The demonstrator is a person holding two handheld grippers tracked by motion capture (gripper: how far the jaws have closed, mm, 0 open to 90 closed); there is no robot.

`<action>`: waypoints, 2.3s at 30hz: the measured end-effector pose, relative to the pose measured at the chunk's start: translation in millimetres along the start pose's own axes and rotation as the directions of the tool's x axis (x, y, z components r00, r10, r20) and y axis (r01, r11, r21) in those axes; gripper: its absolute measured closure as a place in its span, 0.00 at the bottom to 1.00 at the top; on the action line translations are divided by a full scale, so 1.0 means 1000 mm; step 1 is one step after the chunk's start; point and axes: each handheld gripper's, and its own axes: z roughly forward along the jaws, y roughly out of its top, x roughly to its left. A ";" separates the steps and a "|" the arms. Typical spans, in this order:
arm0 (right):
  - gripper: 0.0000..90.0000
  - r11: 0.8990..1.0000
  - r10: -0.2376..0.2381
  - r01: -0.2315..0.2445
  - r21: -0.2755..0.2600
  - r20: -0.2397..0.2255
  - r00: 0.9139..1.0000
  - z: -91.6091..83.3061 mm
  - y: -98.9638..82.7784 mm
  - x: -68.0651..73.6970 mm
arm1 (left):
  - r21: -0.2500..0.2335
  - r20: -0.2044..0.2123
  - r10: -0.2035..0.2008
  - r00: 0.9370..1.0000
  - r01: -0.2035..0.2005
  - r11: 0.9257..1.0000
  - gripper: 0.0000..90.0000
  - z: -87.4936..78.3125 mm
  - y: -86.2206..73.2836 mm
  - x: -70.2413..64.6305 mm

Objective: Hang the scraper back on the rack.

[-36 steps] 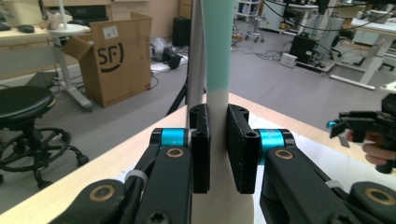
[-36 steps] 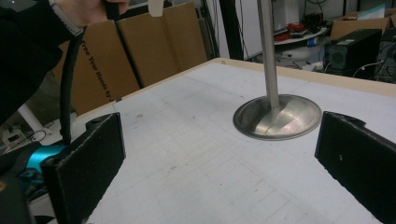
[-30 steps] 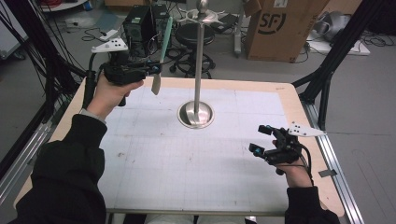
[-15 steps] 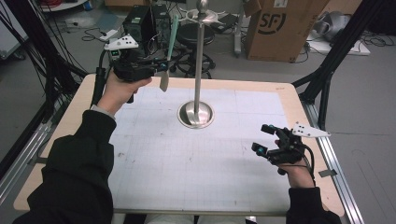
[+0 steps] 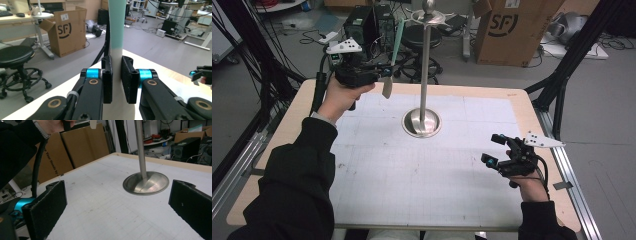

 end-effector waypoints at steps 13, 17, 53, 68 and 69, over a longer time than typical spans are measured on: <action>0.01 1.000 0.005 -0.005 0.003 -0.001 1.000 0.001 -0.001 0.000 | 0.006 0.008 -0.013 1.000 0.013 1.000 0.89 0.010 -0.003 -0.003; 0.01 1.000 0.007 -0.007 0.002 -0.003 1.000 0.001 0.000 0.001 | 0.007 0.002 -0.013 1.000 0.013 1.000 0.89 0.014 -0.004 -0.006; 0.01 1.000 0.001 -0.001 0.016 0.020 1.000 -0.001 -0.005 0.001 | -0.015 0.058 0.044 0.997 -0.043 0.999 0.02 -0.030 -0.112 -0.045; 0.01 1.000 -0.022 0.021 0.005 0.044 0.999 -0.002 -0.004 -0.002 | -0.061 0.001 0.077 0.997 -0.077 0.995 0.02 -0.070 -0.157 -0.041; 0.01 1.000 -0.023 0.022 0.010 0.047 0.999 -0.002 -0.004 -0.002 | -0.067 -0.006 0.078 0.997 -0.078 0.995 0.02 -0.074 -0.160 -0.040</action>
